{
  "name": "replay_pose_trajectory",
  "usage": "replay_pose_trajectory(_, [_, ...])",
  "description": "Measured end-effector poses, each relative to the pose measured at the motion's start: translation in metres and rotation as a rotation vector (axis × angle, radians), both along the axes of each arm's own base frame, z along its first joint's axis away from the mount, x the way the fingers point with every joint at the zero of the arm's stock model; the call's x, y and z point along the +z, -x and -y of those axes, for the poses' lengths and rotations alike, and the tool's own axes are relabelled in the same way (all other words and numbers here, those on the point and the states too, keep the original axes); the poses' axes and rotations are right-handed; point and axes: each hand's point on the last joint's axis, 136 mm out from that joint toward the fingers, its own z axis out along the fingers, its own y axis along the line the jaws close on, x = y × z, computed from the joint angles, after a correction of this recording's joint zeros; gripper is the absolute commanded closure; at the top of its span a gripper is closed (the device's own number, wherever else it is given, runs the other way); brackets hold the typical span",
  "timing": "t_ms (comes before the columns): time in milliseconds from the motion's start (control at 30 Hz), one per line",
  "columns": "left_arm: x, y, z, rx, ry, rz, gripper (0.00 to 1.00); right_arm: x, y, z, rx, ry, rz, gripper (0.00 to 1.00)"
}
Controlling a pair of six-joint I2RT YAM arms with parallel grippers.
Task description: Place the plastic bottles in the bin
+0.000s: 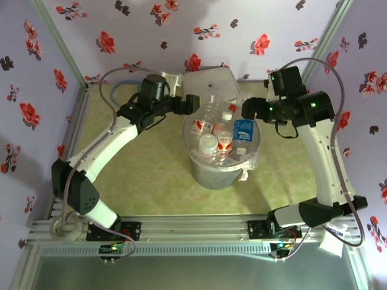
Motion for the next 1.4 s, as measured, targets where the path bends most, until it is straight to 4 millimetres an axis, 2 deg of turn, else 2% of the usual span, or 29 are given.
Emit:
replay_pose_trajectory(100, [0.001,0.004,-0.004,0.003,-0.002,0.003,0.04,-0.002,-0.012,-0.001,-0.002,0.014,0.010,0.39])
replay_pose_trajectory(233, [0.000,0.007,-0.006,0.004,-0.002,0.001,0.04,0.000,-0.028,-0.007,-0.004,-0.008,0.033,0.43])
replay_pose_trajectory(400, [-0.008,0.007,-0.008,0.006,-0.010,-0.011,0.04,-0.010,-0.035,-0.021,0.026,-0.071,0.028,0.46])
replay_pose_trajectory(533, [-0.011,0.007,-0.009,0.008,-0.013,-0.016,0.04,-0.013,-0.029,-0.031,0.041,-0.154,0.038,0.52])
replay_pose_trajectory(733, [-0.010,0.004,-0.013,0.019,-0.012,-0.015,0.04,-0.020,-0.016,-0.038,0.038,-0.248,0.036,0.54])
replay_pose_trajectory(900, [-0.007,0.002,-0.023,0.044,-0.008,-0.010,0.04,-0.041,-0.001,-0.049,0.053,-0.267,-0.032,0.55])
replay_pose_trajectory(1067, [0.003,0.005,-0.029,0.056,0.012,0.002,0.04,-0.060,-0.001,-0.056,0.042,-0.269,-0.073,0.55])
replay_pose_trajectory(1133, [0.003,0.005,-0.029,0.059,0.016,-0.002,0.04,-0.062,-0.002,-0.058,0.038,-0.272,-0.071,0.54])
replay_pose_trajectory(1200, [0.003,0.005,-0.029,0.060,0.017,-0.004,0.04,-0.062,-0.002,-0.057,0.030,-0.273,-0.070,0.51])
replay_pose_trajectory(1300, [0.003,0.005,-0.028,0.058,0.020,-0.006,0.05,-0.060,-0.001,-0.056,0.029,-0.264,-0.066,0.39])
replay_pose_trajectory(1400, [0.002,0.006,-0.027,0.052,0.021,-0.007,0.05,-0.052,0.005,-0.051,0.024,-0.238,-0.069,0.32])
